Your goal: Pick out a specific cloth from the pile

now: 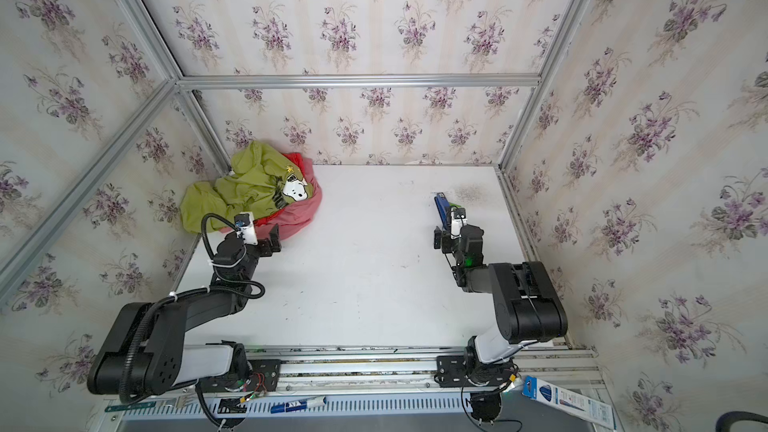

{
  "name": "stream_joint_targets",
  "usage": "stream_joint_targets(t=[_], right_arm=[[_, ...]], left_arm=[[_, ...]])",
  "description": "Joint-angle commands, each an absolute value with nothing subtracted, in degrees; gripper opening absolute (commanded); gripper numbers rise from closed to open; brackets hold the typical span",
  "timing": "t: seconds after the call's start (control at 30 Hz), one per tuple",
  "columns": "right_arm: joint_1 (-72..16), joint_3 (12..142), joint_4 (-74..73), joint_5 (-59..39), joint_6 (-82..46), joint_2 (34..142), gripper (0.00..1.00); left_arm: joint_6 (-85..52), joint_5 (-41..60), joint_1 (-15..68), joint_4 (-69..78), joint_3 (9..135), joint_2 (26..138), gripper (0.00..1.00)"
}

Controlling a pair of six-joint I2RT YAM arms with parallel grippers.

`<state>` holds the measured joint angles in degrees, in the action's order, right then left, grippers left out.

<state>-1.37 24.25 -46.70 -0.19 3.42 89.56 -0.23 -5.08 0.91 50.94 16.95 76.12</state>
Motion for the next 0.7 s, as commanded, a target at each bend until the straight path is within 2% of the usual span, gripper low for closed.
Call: stream_joint_targets(t=[0.0, 0.67], right_arm=[[-1.3, 24.2, -48.3, -1.0, 3.3, 89.3, 1.0], [-1.1, 23.9, -48.6, -1.3, 3.2, 89.1, 1.0]], left_arm=[[0.0, -5.2, 0.9, 51.7, 17.3, 76.2, 1.0], [0.1, -5.2, 0.9, 51.8, 17.2, 76.1, 1.0]])
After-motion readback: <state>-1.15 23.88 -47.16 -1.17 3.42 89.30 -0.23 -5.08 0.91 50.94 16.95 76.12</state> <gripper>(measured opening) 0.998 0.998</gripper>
